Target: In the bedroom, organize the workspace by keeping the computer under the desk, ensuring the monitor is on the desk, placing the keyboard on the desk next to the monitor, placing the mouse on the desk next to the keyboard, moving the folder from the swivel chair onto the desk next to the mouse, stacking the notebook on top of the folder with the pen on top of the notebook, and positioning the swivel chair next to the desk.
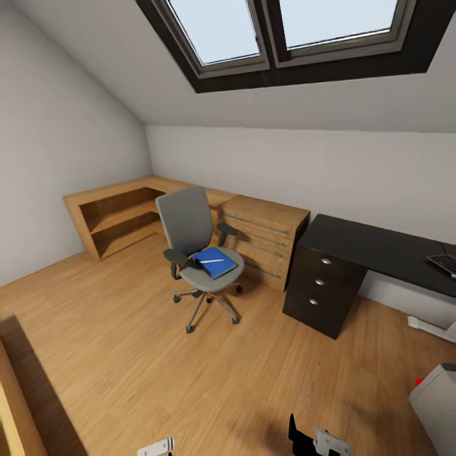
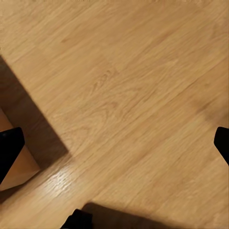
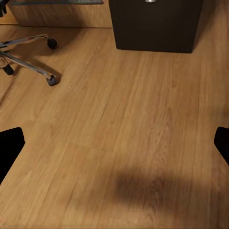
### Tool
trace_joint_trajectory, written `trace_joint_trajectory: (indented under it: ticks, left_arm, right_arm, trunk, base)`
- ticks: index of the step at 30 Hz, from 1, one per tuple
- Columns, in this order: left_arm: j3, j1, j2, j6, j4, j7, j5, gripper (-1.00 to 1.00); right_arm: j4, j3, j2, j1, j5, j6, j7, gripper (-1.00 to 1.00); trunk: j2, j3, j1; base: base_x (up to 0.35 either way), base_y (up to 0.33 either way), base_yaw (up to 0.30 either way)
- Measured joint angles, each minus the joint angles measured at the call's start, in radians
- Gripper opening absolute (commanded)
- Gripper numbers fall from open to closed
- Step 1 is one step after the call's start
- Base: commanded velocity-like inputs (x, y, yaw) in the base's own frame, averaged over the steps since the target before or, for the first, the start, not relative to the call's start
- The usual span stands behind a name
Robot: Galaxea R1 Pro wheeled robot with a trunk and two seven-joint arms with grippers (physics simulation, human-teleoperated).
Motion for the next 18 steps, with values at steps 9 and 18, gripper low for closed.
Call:
trace_joint_trajectory:
  ticks: [9,18]
  left_arm:
    - [0.000,0.000,0.001,0.000,0.000,0.000,0.000,1.00]
    - [0.000,0.000,0.000,-0.001,0.001,0.002,-0.003,1.00]
  right_arm:
    - [0.001,0.000,0.006,0.000,-0.004,0.012,-0.007,1.00]
    - [-0.048,-0.008,-0.015,-0.002,-0.017,0.187,-0.017,1.00]
  trunk:
    - [0.035,0.016,-0.019]
    - [0.091,0.041,-0.050]
  base:
    - [0.000,0.000,0.000]
    - [0.000,0.000,0.000]
